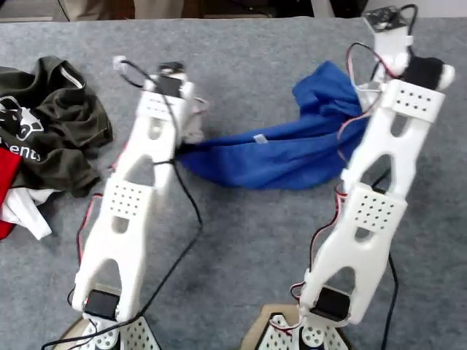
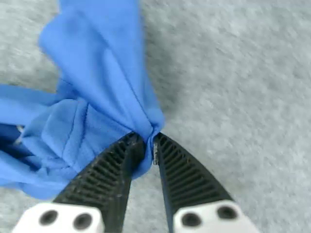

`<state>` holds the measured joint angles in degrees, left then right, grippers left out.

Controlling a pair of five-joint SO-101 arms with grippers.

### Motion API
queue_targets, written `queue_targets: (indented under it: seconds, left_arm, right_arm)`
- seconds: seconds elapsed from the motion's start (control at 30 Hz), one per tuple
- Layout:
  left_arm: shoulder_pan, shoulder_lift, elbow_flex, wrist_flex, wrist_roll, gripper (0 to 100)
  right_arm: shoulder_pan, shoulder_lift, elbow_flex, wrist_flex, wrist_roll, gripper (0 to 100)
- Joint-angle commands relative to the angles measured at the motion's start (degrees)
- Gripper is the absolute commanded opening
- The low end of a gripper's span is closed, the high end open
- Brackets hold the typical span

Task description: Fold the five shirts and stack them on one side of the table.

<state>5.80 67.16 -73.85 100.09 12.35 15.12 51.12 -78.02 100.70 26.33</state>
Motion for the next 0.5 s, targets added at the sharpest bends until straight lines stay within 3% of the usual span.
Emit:
queue_targets:
  seconds: [0.0, 0.2, 0.47]
  left_arm:
    - [-7.3, -5.4, -1.0, 0.8, -2.4, 2]
    - [-11.3, -11.9, -1.0, 0.8, -9.0, 2]
    - [-11.0, -18.8, 2.8, 0.9, -15.5, 2]
  right_arm:
    - [-3.9, -5.5, 0.4, 1.7, -1.9, 0.5]
    - [-7.7, -10.8, 13.5, 1.7, -6.0, 0.5]
    - [-8.0, -23.3, 33.2, 1.4, -5.9, 0.5]
